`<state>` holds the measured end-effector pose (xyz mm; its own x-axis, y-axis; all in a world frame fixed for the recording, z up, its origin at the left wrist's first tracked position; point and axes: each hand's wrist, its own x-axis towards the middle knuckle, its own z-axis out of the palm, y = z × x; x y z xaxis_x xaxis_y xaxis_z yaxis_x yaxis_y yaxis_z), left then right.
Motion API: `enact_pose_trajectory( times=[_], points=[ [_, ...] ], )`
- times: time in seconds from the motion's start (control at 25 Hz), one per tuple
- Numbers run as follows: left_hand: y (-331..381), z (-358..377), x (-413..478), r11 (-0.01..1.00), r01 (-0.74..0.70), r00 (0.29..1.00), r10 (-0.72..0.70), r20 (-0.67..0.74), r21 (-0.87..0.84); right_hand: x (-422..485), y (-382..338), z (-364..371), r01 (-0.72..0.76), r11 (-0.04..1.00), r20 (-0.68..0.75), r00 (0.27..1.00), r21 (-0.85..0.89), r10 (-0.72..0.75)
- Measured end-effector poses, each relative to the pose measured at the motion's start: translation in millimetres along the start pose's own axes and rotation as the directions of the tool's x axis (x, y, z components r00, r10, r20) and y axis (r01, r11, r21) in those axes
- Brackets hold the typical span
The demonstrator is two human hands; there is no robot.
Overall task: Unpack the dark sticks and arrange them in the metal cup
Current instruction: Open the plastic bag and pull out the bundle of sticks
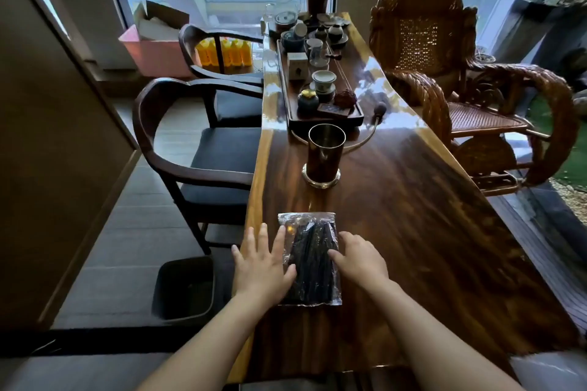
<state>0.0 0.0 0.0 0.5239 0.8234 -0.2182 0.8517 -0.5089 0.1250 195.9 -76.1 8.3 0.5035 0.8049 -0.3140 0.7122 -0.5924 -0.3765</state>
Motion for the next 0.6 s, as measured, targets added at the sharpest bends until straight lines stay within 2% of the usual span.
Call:
enact_pose_trajectory(
  times=[0.16,0.4,0.6],
  points=[
    [-0.1,18.9,14.4,0.998,-0.018,0.997,0.023,0.073,-0.068,15.4,-1.5,16.1,-0.149,0.982,0.051,0.988,0.118,0.144],
    [5.7,42.0,28.0,0.992,-0.107,0.983,0.116,0.143,-0.069,29.4,6.8,38.4,-0.275,0.926,0.04,0.961,0.258,0.274],
    [7.3,55.0,34.5,0.987,-0.123,0.951,0.147,0.271,-0.104,39.0,4.5,47.4,-0.377,0.828,0.11,0.924,0.416,0.365]
  ],
)
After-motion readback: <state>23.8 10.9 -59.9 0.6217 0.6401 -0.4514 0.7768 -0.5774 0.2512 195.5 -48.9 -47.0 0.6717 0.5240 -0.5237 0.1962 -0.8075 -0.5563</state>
